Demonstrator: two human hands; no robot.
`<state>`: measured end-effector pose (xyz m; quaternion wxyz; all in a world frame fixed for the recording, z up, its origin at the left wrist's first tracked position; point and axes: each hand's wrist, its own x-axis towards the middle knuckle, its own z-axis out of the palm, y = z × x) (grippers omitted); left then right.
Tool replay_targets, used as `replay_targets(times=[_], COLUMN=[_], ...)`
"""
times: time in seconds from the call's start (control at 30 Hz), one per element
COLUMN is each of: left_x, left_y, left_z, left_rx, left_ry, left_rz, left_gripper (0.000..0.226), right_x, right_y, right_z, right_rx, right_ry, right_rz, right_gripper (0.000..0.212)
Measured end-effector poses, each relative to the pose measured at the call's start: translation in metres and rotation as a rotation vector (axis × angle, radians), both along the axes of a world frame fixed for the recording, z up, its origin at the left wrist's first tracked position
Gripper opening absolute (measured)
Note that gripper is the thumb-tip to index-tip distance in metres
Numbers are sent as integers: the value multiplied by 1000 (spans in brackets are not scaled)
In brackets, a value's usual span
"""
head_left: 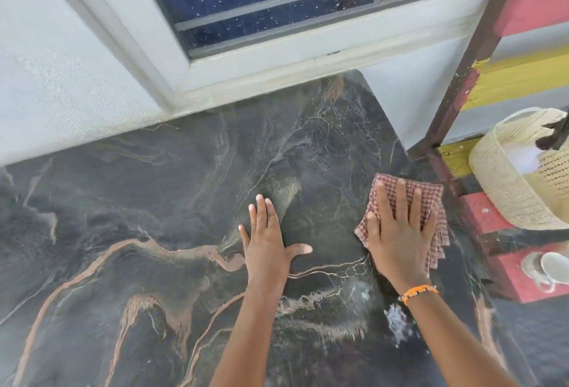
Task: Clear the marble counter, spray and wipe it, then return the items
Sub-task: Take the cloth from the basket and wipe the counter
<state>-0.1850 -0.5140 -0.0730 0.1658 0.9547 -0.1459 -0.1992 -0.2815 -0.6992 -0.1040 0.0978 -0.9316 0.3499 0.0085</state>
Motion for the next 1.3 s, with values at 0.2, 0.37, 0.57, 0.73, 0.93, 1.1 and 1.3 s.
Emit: replay_targets(times=[0.2,0.37,0.57,0.73,0.93,1.1,1.3], left_x=[1,2,11,37,51,52,54], left_y=[0,2,-14,-41,-56,-54,-55], left_z=[-2,-2,6,12,12,9,9], left_rx=[13,8,-15,-38,83,116,119], left_ry=[-8,27,10,44,106,70,104], left_rz=[4,15,19,-18,-68,-79,-53], left_gripper=[117,117,114,118,125,126,127], right_x=[69,161,189,144,79,108,214], right_y=[39,39,-31,-89,-49,-22,1], right_z=[1,1,-1,0,-2,-3,0], right_rx=[21,48,3,-8,14,24,65], right_ry=[-20,-27,-34,-52,-38,-43,-68], right_rz=[436,705,563,308,128,409,650], right_gripper=[56,55,53,53,56,60,54])
